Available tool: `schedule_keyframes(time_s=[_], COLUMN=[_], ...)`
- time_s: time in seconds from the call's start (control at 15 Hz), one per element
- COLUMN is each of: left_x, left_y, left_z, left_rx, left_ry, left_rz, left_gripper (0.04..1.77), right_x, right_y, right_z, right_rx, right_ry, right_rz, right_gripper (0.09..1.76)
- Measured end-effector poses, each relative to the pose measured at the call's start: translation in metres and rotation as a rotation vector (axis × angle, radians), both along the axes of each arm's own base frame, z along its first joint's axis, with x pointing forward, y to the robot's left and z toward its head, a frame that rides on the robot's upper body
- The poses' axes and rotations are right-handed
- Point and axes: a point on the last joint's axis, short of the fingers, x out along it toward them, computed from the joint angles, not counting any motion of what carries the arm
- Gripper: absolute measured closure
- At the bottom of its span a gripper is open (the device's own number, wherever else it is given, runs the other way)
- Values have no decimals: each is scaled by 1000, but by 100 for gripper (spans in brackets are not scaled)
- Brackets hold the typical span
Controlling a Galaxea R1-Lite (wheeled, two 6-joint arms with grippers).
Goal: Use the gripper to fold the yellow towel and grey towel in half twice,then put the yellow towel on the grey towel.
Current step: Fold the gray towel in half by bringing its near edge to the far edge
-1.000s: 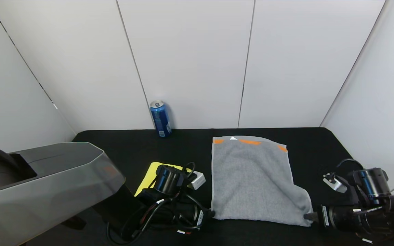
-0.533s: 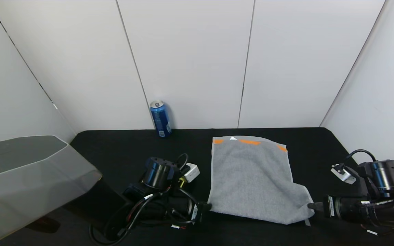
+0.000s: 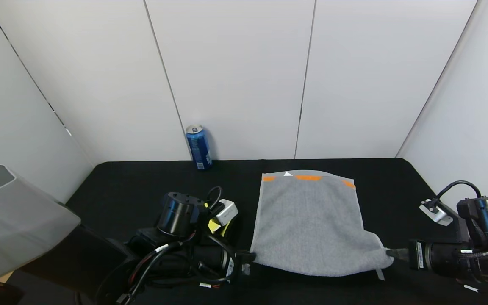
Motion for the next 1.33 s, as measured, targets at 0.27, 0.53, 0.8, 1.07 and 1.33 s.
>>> schedule_keyframes(time_s=[0.27,0.53,0.8,1.07,1.33], left_x=[-13,-25,-39,-54,-59], left_y=[6,13,21,28,30], left_z=[9,12,15,19,22], left_rx=[-2,10,11,10,15], left_ry=[-4,-9,-7,-8,-25], left_rz=[-4,9,9,1,17], left_gripper=[171,171,171,171,171], right_x=[-21,-45,-73,-97,-104], right_y=[4,5,4,4,4], right_z=[14,26,35,46,53], right_rx=[12,20,28,109,128], right_ry=[-4,-13,11,-3,-42], right_rz=[10,25,37,54,58], right_gripper=[173,173,173,173,173])
